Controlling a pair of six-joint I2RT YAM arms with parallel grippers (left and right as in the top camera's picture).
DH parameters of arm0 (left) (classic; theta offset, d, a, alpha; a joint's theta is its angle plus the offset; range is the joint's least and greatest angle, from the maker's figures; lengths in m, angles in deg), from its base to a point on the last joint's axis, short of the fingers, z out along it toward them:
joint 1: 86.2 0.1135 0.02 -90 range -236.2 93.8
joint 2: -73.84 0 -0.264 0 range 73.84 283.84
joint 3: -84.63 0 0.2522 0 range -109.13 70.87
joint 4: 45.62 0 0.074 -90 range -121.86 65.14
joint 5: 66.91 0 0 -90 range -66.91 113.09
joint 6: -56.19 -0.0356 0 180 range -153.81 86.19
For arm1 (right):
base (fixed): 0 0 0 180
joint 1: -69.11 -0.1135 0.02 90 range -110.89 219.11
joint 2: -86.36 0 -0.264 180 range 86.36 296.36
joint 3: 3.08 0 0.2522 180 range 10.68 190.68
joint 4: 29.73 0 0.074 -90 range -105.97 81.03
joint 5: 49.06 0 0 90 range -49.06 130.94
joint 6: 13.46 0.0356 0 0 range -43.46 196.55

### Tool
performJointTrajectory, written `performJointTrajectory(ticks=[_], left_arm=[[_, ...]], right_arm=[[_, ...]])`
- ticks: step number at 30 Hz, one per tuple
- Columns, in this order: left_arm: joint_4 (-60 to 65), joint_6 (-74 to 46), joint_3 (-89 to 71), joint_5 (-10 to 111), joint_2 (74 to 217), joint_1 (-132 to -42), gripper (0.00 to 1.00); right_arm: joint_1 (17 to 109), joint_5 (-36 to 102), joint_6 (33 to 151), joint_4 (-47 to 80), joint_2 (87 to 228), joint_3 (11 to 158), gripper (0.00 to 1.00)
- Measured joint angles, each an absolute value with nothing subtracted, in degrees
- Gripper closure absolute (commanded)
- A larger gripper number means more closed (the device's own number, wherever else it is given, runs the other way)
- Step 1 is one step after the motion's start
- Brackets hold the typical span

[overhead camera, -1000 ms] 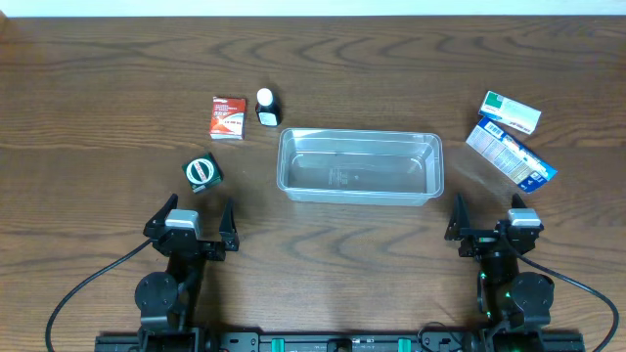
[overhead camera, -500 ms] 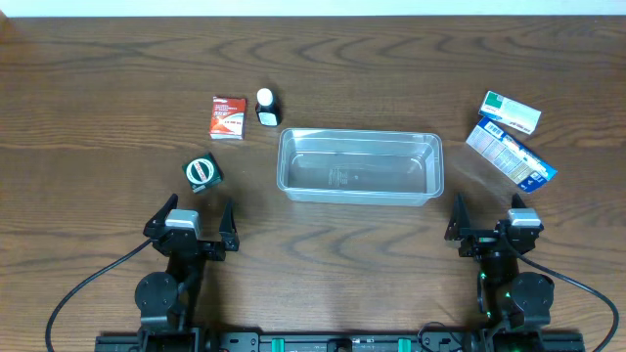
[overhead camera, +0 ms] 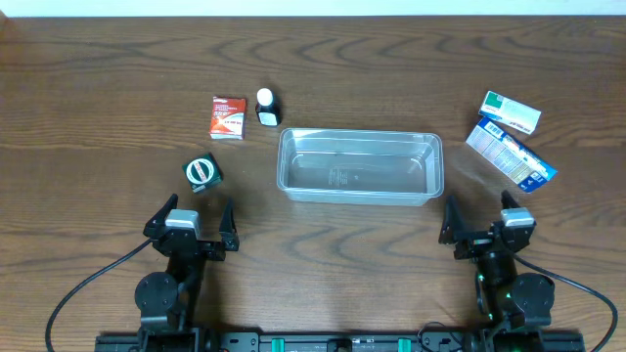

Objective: Pack container
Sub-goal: 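Move the right gripper toward the blue-and-white fever-patch box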

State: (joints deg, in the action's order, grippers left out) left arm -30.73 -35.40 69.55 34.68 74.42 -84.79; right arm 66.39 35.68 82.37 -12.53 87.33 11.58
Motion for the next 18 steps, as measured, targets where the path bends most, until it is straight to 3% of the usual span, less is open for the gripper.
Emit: performJointTrajectory(ticks=[4, 8, 18], left_arm=[[-30.75, -35.38, 69.55, 34.68, 74.44, -84.79, 0.02], [-30.73, -35.40, 69.55, 34.66, 74.42, -84.79, 0.02], [-30.73, -35.40, 69.55, 34.68, 74.42, -84.79, 0.02]], right_arm=[[66.41, 33.78, 82.33, -8.99, 92.29, 17.77, 0.01], [66.74, 31.99, 80.93, -2.95, 105.23, 33.40, 0.01], [66.91, 27.75, 67.81, 31.82, 144.03, 78.62, 0.01]])
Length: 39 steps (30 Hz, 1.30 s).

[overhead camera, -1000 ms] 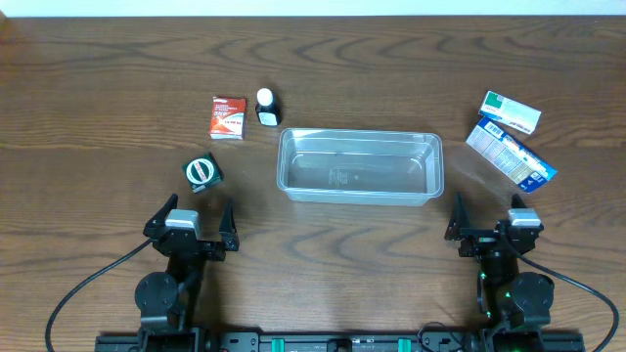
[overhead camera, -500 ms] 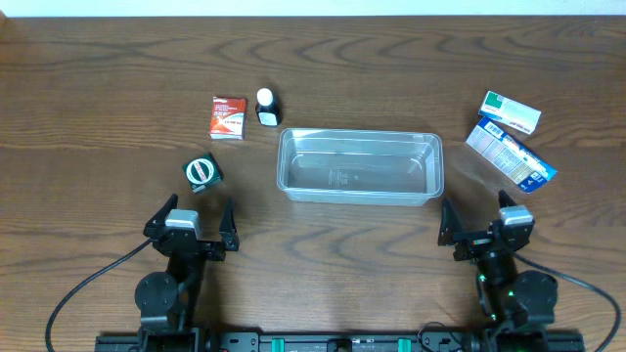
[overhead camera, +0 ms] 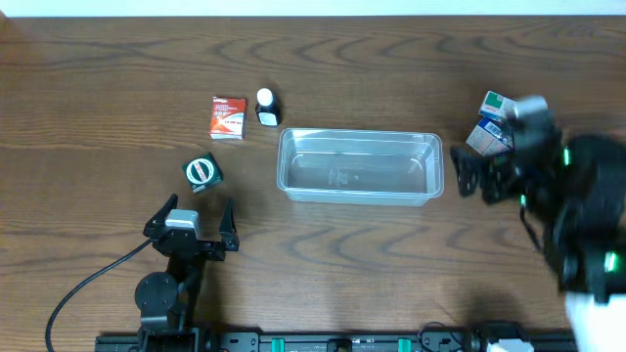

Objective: Pack container
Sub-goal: 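Move the right gripper toward the blue-and-white fever-patch box, then grasp the blue-and-white fever-patch box with the right gripper and lift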

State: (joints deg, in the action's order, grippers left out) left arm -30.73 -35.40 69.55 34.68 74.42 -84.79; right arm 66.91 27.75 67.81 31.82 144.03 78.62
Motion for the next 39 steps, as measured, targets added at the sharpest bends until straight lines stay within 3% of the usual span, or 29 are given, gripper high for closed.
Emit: performJointTrajectory(ticks=[5, 16, 29, 39], left_arm=[[-30.73, -35.40, 69.55, 34.68, 74.42, -84.79, 0.02], [-30.73, -35.40, 69.55, 34.68, 74.42, -84.79, 0.02], [-30.73, -35.40, 69.55, 34.66, 74.42, -84.79, 0.02], [-30.73, -35.40, 69.55, 34.68, 74.42, -84.79, 0.02]], right_arm=[[66.94, 29.98, 63.99, 40.15, 156.60, 87.65, 0.01], [72.23, 40.40, 59.92, 40.06, 168.66, 87.89, 0.01], [78.32, 42.92, 59.33, 35.62, 180.46, 87.93, 0.01], [78.37, 43.16, 58.17, 32.72, 185.88, 87.93, 0.10]])
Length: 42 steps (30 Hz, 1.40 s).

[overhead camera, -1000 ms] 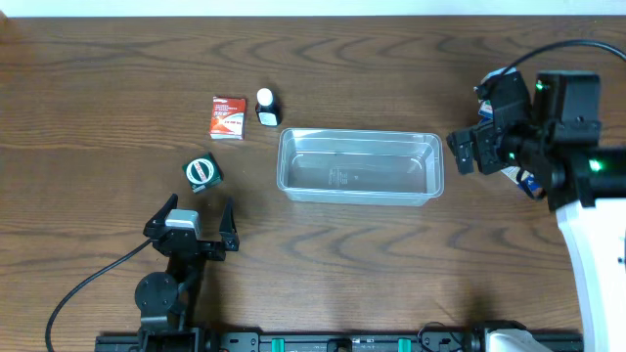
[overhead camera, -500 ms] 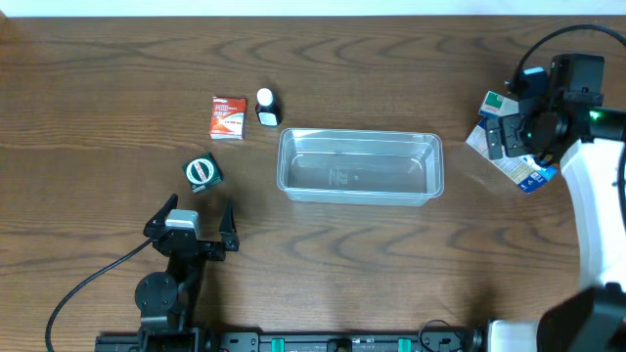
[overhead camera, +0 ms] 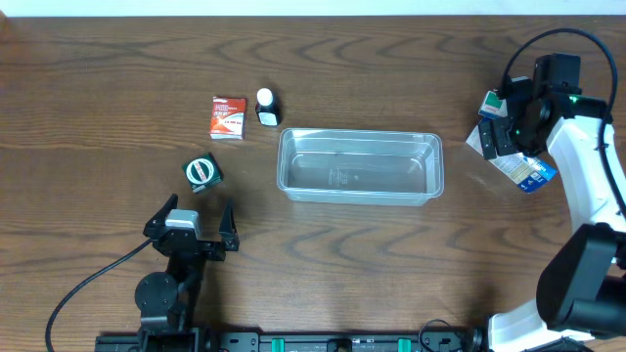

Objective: Pack container
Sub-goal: 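Grasp the blue-and-white fever-patch box with the right gripper and lift, then carry the fever-patch box left and lower it into the clear container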

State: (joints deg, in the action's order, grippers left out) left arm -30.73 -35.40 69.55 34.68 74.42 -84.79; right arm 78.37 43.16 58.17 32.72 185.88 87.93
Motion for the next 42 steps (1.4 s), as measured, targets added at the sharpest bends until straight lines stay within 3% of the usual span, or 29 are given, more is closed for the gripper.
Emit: performJointTrajectory(ticks=[3, 5, 6, 14, 25, 33, 42], left_arm=[[-30.73, -35.40, 69.55, 34.68, 74.42, -84.79, 0.02], [-30.73, -35.40, 69.55, 34.68, 74.42, -84.79, 0.02], [-30.73, -35.40, 69.55, 34.68, 74.42, -84.79, 0.02], [-30.73, -35.40, 69.55, 34.68, 74.42, -84.79, 0.02], [-30.73, -35.40, 69.55, 34.68, 74.42, -84.79, 0.02], [-30.73, -35.40, 69.55, 34.68, 74.42, -84.79, 0.02], [-30.73, -35.40, 69.55, 34.68, 74.42, -84.79, 0.02]], right_arm=[[78.61, 43.33, 57.67, 32.08, 187.50, 88.02, 0.17], [78.91, 43.38, 57.23, 32.11, 188.86, 88.08, 0.28], [79.20, 43.40, 57.15, 32.17, 189.51, 88.10, 0.39], [81.14, 43.75, 58.13, 32.24, 191.63, 88.19, 0.83], [81.65, 44.21, 60.29, 34.68, 191.61, 89.20, 0.99], [80.84, 44.05, 60.84, 45.37, 188.33, 100.37, 0.99], [65.47, 42.96, 50.09, 50.66, 175.11, 112.63, 0.99]])
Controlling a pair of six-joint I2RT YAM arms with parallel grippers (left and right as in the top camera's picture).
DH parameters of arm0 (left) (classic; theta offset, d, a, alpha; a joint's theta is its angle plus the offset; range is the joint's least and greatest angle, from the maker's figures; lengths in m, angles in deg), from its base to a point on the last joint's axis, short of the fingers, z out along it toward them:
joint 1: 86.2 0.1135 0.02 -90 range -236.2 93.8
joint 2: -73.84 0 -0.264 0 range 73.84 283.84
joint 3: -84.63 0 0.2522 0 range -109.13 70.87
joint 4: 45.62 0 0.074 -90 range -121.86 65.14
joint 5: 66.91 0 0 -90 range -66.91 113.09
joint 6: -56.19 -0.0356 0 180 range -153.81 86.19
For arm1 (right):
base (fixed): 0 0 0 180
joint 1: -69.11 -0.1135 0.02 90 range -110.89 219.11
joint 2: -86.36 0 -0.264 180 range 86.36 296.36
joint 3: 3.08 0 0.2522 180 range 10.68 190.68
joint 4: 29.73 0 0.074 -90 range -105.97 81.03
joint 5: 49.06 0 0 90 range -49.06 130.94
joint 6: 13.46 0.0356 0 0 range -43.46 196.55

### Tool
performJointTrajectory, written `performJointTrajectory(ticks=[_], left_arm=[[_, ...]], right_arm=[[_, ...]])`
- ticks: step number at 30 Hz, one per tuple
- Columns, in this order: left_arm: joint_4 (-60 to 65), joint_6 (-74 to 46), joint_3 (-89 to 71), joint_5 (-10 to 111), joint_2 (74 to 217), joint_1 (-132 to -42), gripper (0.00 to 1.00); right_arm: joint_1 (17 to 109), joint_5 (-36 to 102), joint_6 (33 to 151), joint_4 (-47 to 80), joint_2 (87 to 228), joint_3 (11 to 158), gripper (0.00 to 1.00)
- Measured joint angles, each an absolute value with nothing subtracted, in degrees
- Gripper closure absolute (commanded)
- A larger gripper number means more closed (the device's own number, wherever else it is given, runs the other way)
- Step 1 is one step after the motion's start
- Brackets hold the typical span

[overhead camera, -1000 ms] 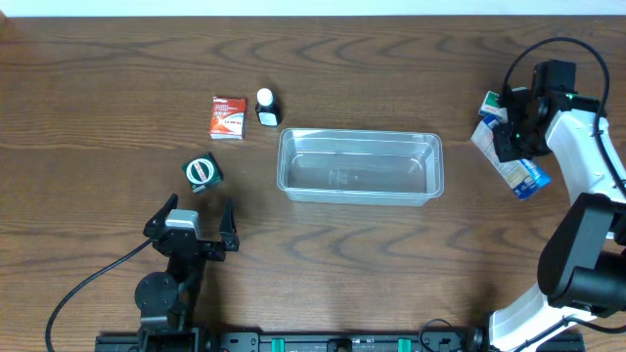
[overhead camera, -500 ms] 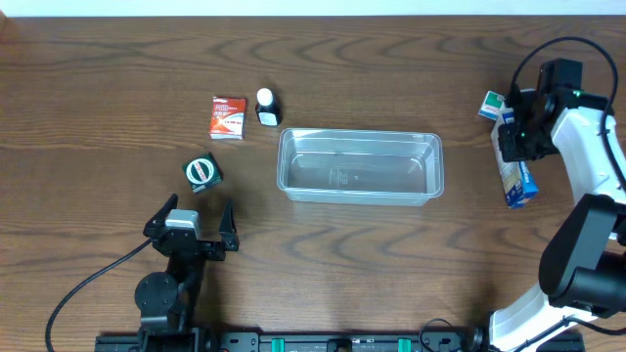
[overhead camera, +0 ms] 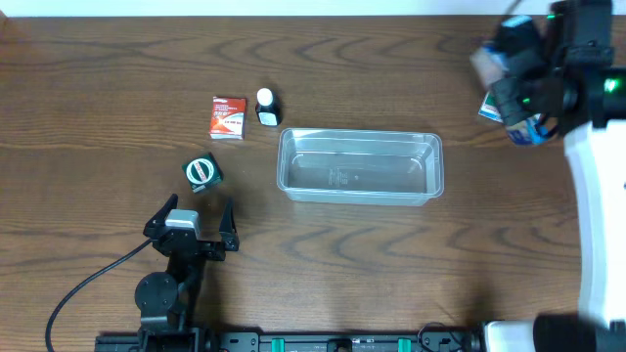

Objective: Pack container
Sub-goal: 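Carry the fever-patch box left and lower it into the clear container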

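Note:
A clear plastic container [overhead camera: 360,165] lies open at mid-table with nothing in it. At the far right my right gripper [overhead camera: 506,80] is raised and blurred. A pale blurred box [overhead camera: 492,61] shows at its fingers, and a blue-and-white box [overhead camera: 529,132] shows just below the arm. Whether the fingers grip either box is unclear. A red-and-white box [overhead camera: 228,116], a small black bottle with a white cap [overhead camera: 266,107] and a green tape measure [overhead camera: 201,172] lie left of the container. Near the front edge my left gripper [overhead camera: 198,215] rests open.
The right arm's white link [overhead camera: 597,196] runs down the right side of the view. A black cable [overhead camera: 93,284] loops from the left arm's base at the front left.
The right gripper has risen and shifted toward the far edge, now blurred. The blue box is gone from its old spot and shows farther back. The left arm has not moved.
Both arms first rested at the front edge, with two boxes lying right of the container. The right arm then stood blurred near those boxes, then low over them. Now it is raised with the boxes displaced. The container and the left-side items stayed put.

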State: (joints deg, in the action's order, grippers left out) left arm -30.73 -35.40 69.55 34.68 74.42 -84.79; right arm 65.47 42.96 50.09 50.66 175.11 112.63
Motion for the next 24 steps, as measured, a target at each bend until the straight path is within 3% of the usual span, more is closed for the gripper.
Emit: performJointTrajectory(ticks=[8, 15, 24], left_arm=[[-30.73, -35.40, 69.55, 34.68, 74.42, -84.79, 0.02], [-30.73, -35.40, 69.55, 34.68, 74.42, -84.79, 0.02], [-30.71, -35.40, 69.55, 34.68, 74.42, -84.79, 0.02]], right_arm=[[49.43, 45.71, 38.85, 54.36, 170.48, 113.04, 0.99], [42.17, 50.50, 35.03, 56.04, 171.72, 110.97, 0.99], [34.30, 55.97, 32.30, 48.54, 173.29, 100.78, 0.99]])
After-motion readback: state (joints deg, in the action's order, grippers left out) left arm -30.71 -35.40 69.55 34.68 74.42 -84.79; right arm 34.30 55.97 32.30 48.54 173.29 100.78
